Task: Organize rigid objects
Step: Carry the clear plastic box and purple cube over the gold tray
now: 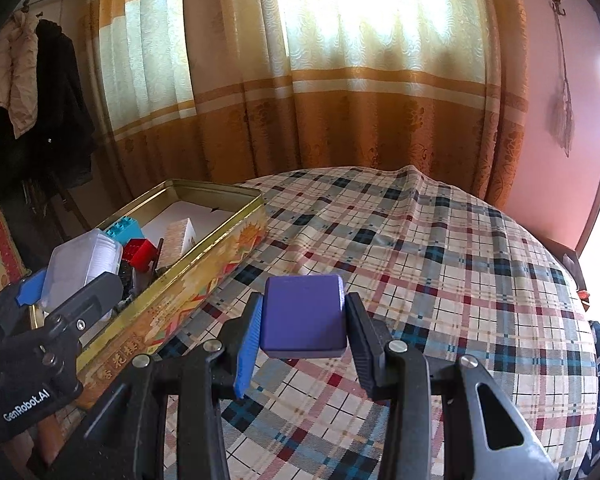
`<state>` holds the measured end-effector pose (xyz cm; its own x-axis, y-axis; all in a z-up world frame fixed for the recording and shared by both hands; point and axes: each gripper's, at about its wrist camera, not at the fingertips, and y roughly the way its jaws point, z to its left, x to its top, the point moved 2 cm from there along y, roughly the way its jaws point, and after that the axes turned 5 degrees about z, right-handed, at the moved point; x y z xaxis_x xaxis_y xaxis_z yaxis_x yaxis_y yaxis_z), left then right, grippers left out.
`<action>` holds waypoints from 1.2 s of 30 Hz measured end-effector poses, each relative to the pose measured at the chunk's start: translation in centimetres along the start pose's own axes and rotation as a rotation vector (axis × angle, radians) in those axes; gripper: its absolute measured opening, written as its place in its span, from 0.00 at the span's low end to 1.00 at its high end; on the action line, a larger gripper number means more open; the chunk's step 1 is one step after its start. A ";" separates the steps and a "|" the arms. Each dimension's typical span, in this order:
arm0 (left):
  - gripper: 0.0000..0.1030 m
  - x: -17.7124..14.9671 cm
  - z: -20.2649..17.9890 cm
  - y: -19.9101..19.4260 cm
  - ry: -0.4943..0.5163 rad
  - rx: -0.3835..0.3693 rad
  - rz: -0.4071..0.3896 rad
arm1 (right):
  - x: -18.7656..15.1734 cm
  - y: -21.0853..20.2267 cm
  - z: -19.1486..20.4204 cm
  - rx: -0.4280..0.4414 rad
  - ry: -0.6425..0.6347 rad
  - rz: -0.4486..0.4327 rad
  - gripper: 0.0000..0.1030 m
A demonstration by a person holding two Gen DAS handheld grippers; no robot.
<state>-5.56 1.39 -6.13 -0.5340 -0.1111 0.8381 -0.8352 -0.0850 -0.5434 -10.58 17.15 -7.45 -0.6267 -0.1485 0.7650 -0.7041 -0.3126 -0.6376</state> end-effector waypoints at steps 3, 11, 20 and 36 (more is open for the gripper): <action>0.86 -0.1 0.2 -0.1 -0.002 0.002 -0.001 | -0.1 -0.1 0.5 0.002 -0.012 -0.003 0.42; 0.86 -0.2 0.9 -0.1 -0.010 0.009 0.002 | -0.2 -0.2 1.3 0.010 -0.028 -0.007 0.42; 0.86 -0.4 1.4 -0.4 -0.016 0.015 0.004 | -0.4 -0.2 2.1 0.028 -0.043 0.000 0.42; 0.86 -0.3 2.6 -0.5 -0.024 0.023 0.014 | -0.7 -0.4 3.3 0.062 -0.064 -0.005 0.42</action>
<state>-4.64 -1.06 -6.28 -0.5424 -0.1365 0.8290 -0.8240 -0.1059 -0.5566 -8.79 14.32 -7.42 -0.5992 -0.2055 0.7737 -0.6841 -0.3705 -0.6282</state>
